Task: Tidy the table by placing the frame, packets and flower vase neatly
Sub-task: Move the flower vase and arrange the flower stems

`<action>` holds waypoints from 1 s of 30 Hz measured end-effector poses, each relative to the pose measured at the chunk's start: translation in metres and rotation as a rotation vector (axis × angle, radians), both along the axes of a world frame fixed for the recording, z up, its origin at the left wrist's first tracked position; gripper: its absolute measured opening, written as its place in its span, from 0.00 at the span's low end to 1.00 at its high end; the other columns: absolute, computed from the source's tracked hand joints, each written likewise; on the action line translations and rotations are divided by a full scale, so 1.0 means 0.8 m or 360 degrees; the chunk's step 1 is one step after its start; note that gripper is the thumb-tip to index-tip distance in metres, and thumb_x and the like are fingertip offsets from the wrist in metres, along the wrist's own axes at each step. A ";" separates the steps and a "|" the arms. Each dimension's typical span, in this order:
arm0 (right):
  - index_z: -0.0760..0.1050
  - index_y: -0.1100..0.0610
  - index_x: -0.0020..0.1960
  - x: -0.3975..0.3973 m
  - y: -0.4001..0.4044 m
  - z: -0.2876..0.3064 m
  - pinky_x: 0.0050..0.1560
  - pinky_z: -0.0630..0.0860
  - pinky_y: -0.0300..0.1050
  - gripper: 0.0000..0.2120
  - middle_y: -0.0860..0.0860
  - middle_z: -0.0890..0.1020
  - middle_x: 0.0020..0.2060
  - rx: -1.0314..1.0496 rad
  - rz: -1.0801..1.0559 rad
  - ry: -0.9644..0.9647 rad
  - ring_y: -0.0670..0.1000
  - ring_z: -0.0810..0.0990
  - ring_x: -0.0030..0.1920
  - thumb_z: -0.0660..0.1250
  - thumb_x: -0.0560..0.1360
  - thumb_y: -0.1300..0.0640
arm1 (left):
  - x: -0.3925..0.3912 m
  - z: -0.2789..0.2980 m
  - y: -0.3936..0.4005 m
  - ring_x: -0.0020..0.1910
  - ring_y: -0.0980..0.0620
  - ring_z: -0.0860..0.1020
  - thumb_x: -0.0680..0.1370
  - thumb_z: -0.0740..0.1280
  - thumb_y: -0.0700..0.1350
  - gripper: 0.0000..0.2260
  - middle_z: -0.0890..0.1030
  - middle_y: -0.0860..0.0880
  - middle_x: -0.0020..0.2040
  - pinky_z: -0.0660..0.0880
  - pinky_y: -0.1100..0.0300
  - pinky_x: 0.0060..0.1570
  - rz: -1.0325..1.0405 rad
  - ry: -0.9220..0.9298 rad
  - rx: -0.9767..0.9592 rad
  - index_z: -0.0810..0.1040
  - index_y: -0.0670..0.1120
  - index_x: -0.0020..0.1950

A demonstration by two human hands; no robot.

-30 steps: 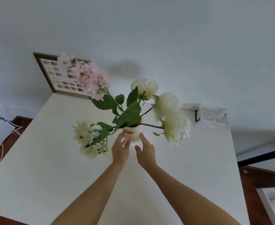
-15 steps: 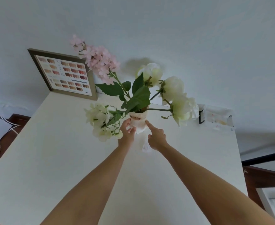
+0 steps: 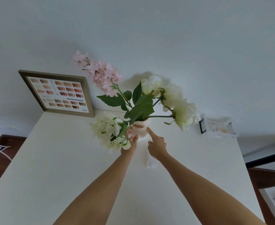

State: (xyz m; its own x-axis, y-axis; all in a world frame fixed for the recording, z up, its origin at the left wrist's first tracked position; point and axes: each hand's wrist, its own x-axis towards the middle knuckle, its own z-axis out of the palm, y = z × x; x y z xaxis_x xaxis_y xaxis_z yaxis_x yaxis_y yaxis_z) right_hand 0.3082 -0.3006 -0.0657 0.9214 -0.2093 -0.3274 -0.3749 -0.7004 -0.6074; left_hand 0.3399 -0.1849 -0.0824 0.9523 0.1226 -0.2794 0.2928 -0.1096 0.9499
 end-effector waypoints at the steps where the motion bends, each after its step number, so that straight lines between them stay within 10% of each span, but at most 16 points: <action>1: 0.54 0.43 0.75 0.001 0.001 0.000 0.63 0.62 0.52 0.30 0.56 0.75 0.65 0.0001 -0.0014 -0.0002 0.57 0.66 0.65 0.55 0.79 0.65 | 0.002 -0.001 0.001 0.53 0.54 0.74 0.74 0.68 0.36 0.19 0.76 0.42 0.61 0.73 0.48 0.59 0.0003 0.0004 0.0013 0.71 0.41 0.64; 8: 0.54 0.42 0.75 0.001 0.006 0.000 0.64 0.62 0.53 0.30 0.55 0.74 0.66 -0.0020 -0.0032 0.0015 0.58 0.65 0.67 0.57 0.79 0.64 | 0.005 -0.005 0.006 0.67 0.46 0.71 0.78 0.64 0.46 0.19 0.73 0.43 0.67 0.68 0.55 0.65 -0.0172 0.0355 0.0165 0.69 0.42 0.67; 16: 0.51 0.42 0.76 -0.005 -0.004 0.015 0.65 0.61 0.55 0.30 0.55 0.71 0.69 -0.0087 0.0105 0.0115 0.59 0.63 0.69 0.56 0.79 0.62 | -0.006 0.020 0.013 0.66 0.45 0.72 0.77 0.65 0.41 0.25 0.68 0.42 0.71 0.71 0.56 0.57 -0.0396 0.0102 0.0463 0.61 0.45 0.72; 20: 0.57 0.45 0.75 -0.024 -0.015 0.016 0.68 0.60 0.56 0.27 0.54 0.72 0.69 -0.0065 -0.0008 0.0078 0.59 0.63 0.70 0.57 0.79 0.61 | -0.023 0.027 0.017 0.67 0.44 0.72 0.77 0.65 0.42 0.27 0.68 0.42 0.72 0.69 0.49 0.67 -0.0403 0.0161 0.0509 0.58 0.44 0.74; 30: 0.72 0.52 0.64 -0.106 -0.025 -0.019 0.61 0.71 0.48 0.20 0.52 0.81 0.55 -0.0060 -0.0223 0.0216 0.55 0.76 0.59 0.68 0.73 0.56 | -0.116 -0.008 -0.005 0.61 0.47 0.77 0.75 0.64 0.38 0.21 0.75 0.41 0.66 0.70 0.64 0.55 -0.0731 0.0277 0.0688 0.69 0.41 0.68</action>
State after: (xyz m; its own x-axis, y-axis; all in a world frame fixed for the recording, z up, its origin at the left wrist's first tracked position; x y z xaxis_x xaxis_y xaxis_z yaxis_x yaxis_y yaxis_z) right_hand 0.2237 -0.3207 -0.0808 0.8304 -0.3470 -0.4359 -0.5470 -0.6570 -0.5189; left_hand 0.2467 -0.1891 -0.0885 0.8797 -0.1502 -0.4512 0.2708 -0.6216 0.7350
